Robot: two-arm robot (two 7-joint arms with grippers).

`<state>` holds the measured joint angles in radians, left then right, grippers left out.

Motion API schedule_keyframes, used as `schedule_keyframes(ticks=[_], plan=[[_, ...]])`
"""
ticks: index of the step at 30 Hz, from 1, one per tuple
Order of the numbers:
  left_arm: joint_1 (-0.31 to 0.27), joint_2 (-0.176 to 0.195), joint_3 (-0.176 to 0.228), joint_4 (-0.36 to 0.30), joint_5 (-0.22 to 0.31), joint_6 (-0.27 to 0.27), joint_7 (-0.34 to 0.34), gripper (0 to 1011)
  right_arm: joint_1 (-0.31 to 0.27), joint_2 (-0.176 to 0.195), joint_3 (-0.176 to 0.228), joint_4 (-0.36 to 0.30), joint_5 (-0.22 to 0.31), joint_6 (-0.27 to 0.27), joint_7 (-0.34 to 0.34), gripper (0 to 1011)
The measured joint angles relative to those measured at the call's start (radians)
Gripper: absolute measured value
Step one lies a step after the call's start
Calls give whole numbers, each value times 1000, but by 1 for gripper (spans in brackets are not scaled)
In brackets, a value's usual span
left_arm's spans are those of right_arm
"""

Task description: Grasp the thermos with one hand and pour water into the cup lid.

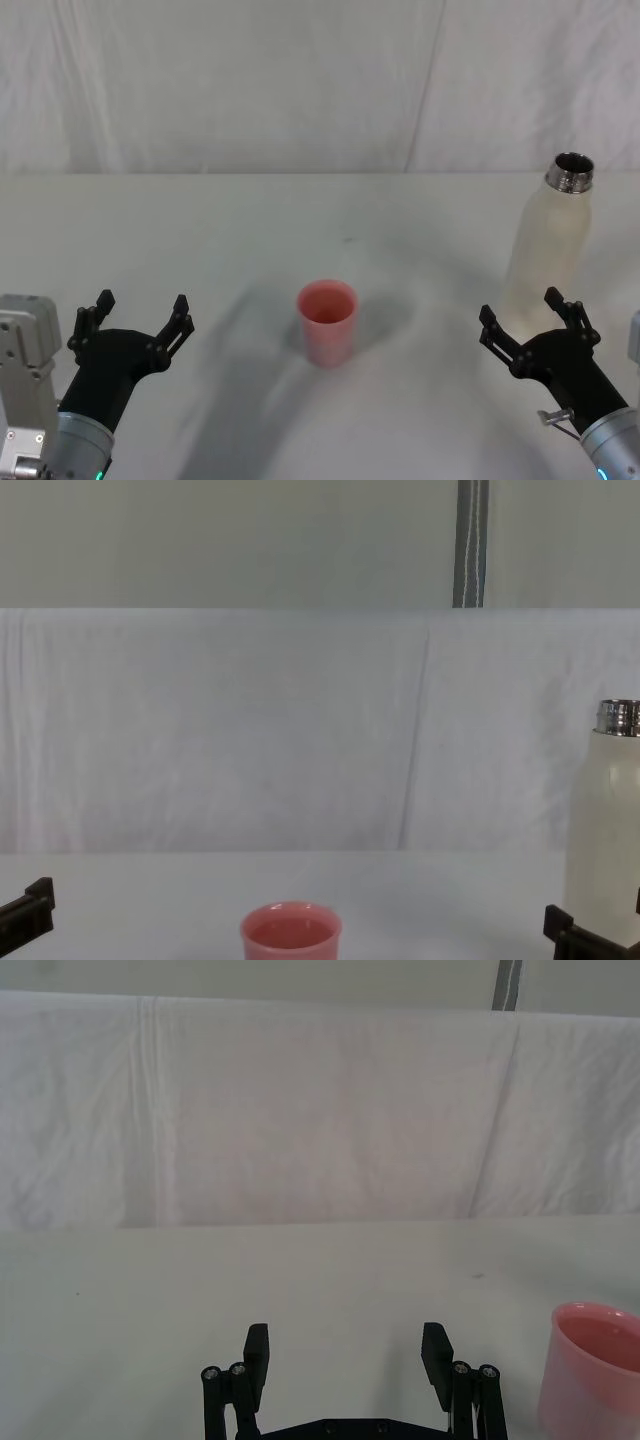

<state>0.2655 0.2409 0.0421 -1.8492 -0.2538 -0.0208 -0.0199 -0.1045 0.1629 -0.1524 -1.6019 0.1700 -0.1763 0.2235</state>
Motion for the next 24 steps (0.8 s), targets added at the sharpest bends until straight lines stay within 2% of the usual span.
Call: schedule_keyframes(ticks=[12, 24], plan=[[0, 0, 0, 0, 0, 0, 0, 1001, -10, 10, -28, -3, -26, 0, 0, 1001], [0, 0, 0, 0, 0, 0, 0, 1001, -11, 12, -37, -2, -25, 0, 2, 1001]])
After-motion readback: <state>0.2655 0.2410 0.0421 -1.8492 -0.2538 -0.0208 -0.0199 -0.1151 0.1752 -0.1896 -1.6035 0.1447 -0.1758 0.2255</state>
